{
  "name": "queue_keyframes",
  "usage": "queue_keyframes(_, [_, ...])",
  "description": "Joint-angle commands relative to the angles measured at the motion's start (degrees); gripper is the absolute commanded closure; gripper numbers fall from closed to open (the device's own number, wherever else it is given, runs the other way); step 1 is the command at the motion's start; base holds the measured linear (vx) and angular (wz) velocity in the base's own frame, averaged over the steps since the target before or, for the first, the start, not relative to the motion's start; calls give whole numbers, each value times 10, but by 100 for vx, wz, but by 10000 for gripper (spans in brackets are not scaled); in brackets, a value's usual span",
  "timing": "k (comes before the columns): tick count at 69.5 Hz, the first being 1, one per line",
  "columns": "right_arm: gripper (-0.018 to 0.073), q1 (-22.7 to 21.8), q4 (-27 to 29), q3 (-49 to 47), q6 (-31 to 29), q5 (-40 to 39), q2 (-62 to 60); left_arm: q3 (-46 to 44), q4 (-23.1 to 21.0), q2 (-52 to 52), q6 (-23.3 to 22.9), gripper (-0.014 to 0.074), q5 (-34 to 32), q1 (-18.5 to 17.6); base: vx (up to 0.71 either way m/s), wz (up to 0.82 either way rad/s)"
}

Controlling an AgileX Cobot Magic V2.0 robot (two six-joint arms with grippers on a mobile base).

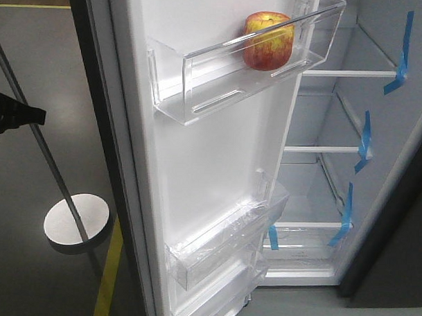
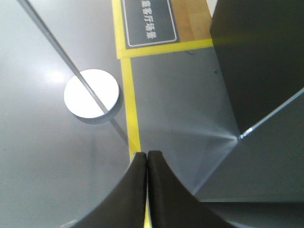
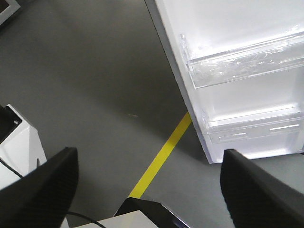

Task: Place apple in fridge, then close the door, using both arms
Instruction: 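Reach the left gripper toward the outer edge of the open door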

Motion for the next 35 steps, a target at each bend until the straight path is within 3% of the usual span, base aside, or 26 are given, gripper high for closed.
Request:
queue_keyframes(1, [-23,-1,19,-15,-6,-25,5,-56,-46,17,37,603,3,-4,0,0])
queue_keyframes(14, [-23,-1,19,-15,-6,-25,5,-134,-171,97,121,603,37,-4,0,0])
queue_keyframes(35, [-23,-1,19,-15,-6,-23,5,-236,-366,196,167,603,50,-4,0,0])
